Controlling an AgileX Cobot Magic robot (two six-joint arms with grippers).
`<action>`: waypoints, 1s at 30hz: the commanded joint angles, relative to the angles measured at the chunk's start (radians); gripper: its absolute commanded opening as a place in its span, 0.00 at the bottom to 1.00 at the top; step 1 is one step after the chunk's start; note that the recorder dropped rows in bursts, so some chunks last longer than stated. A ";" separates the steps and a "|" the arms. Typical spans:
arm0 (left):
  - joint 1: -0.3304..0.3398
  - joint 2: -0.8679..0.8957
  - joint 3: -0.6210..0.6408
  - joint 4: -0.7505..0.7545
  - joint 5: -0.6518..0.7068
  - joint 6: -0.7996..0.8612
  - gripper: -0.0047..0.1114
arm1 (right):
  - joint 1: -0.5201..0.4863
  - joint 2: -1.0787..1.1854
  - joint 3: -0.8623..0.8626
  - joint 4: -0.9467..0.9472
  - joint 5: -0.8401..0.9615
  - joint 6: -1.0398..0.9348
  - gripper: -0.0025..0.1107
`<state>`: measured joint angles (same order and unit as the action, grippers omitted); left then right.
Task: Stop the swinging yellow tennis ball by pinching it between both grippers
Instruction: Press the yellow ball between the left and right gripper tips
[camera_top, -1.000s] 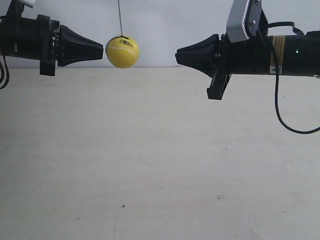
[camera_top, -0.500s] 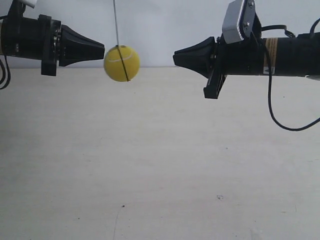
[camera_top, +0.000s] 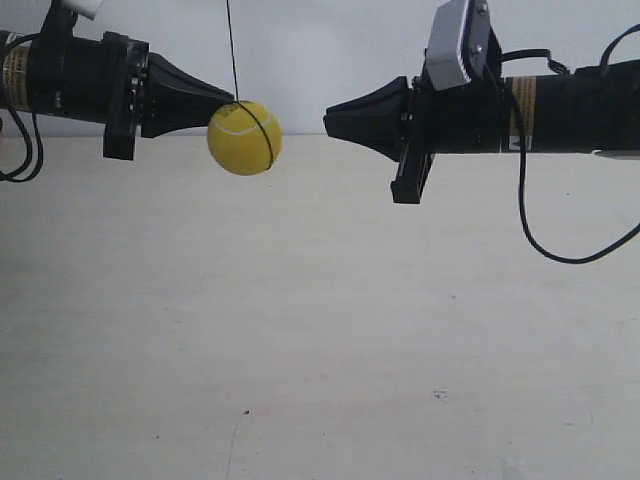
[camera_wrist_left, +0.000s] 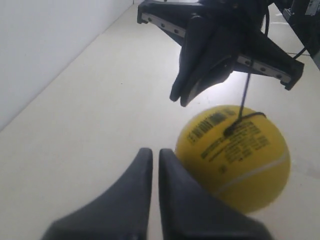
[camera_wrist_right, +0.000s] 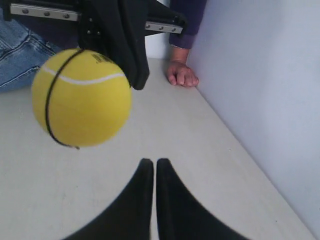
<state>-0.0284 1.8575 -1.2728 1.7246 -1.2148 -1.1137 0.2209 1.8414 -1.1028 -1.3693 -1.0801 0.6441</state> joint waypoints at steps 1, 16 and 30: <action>-0.005 -0.002 -0.007 -0.009 -0.006 -0.007 0.08 | 0.021 -0.002 -0.006 -0.013 0.016 0.009 0.02; -0.005 -0.002 -0.007 -0.009 -0.006 -0.015 0.08 | 0.020 -0.002 -0.006 -0.017 0.016 0.010 0.02; -0.017 -0.002 -0.007 0.000 -0.006 -0.032 0.08 | 0.020 -0.002 -0.006 -0.017 0.016 0.010 0.02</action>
<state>-0.0302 1.8575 -1.2728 1.7246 -1.2148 -1.1318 0.2398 1.8414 -1.1031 -1.3823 -1.0621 0.6548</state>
